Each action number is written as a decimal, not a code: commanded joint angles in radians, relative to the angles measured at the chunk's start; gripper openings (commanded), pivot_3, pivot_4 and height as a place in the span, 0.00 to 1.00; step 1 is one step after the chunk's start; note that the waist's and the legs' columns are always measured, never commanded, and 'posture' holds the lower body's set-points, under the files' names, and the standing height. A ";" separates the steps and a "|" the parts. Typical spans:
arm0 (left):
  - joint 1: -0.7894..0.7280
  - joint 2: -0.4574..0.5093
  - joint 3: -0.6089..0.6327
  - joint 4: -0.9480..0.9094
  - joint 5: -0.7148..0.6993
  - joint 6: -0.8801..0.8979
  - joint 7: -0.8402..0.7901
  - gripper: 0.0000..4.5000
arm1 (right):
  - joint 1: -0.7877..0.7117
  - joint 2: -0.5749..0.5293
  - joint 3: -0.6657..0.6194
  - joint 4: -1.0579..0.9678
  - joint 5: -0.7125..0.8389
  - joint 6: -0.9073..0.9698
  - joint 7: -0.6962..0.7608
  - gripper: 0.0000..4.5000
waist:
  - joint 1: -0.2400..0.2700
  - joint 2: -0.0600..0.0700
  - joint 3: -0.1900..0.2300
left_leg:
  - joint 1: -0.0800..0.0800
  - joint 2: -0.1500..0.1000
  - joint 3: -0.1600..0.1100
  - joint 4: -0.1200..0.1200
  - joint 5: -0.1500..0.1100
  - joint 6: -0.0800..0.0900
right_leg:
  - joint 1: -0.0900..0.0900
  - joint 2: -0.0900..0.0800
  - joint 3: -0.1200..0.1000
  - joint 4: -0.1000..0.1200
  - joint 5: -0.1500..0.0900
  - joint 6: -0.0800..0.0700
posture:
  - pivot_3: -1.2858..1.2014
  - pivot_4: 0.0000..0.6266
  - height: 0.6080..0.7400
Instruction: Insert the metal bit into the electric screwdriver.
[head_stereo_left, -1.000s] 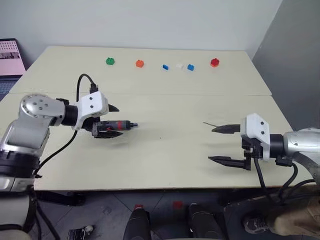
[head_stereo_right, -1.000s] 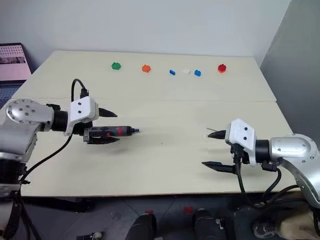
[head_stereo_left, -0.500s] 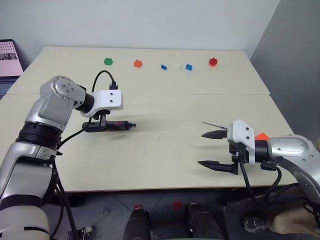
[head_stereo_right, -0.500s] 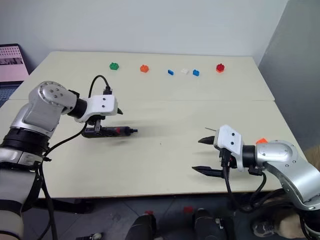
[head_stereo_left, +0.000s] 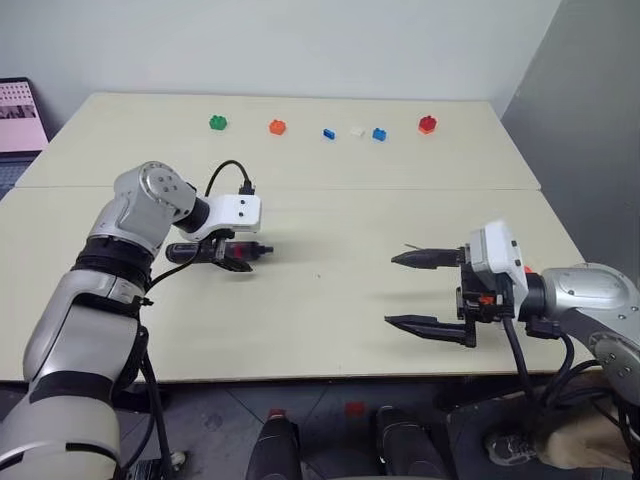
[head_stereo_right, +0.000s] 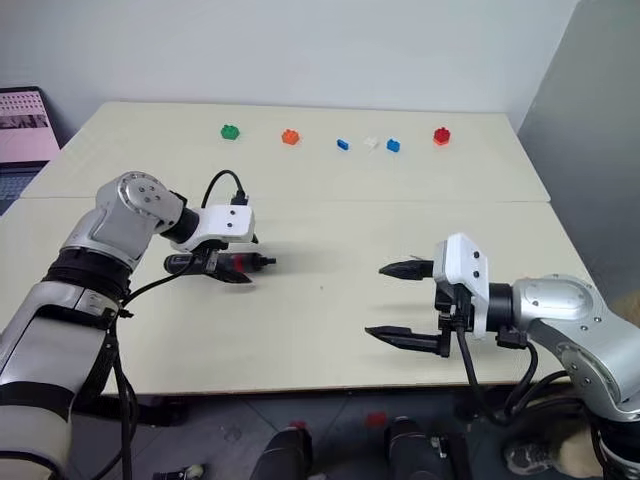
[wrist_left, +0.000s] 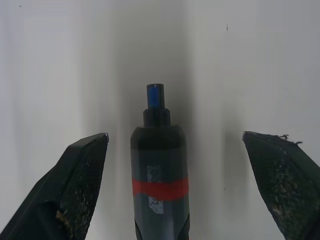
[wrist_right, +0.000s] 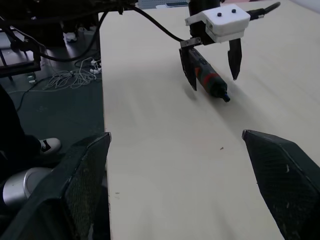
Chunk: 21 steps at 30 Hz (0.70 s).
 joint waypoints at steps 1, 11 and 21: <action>-0.042 -0.004 -0.003 0.032 0.030 -0.030 0.009 1.00 | -0.015 -0.004 -0.031 -0.036 0.038 0.009 -0.023 0.98 | 0.000 0.000 0.000 | 0.000 0.000 0.000 0.000 0.000 0.000 | 0.000 0.000 0.000 0.000 0.000 0.000 | 0.52 0.24 1.00; -0.074 -0.056 -0.005 0.118 0.077 -0.060 0.030 1.00 | -0.019 -0.002 -0.022 -0.051 0.063 0.029 -0.062 0.98 | 0.000 0.000 0.000 | 0.000 0.000 0.000 0.000 0.000 0.000 | 0.000 0.000 0.000 0.001 0.000 0.000 | 0.52 0.24 1.00; -0.080 -0.085 -0.016 0.180 0.110 -0.093 0.055 0.70 | -0.017 -0.011 -0.022 -0.064 0.081 0.040 -0.085 1.00 | 0.000 0.000 0.000 | 0.000 0.000 -0.001 0.000 0.000 0.000 | 0.000 0.000 0.000 0.001 0.000 0.001 | 0.52 0.24 1.00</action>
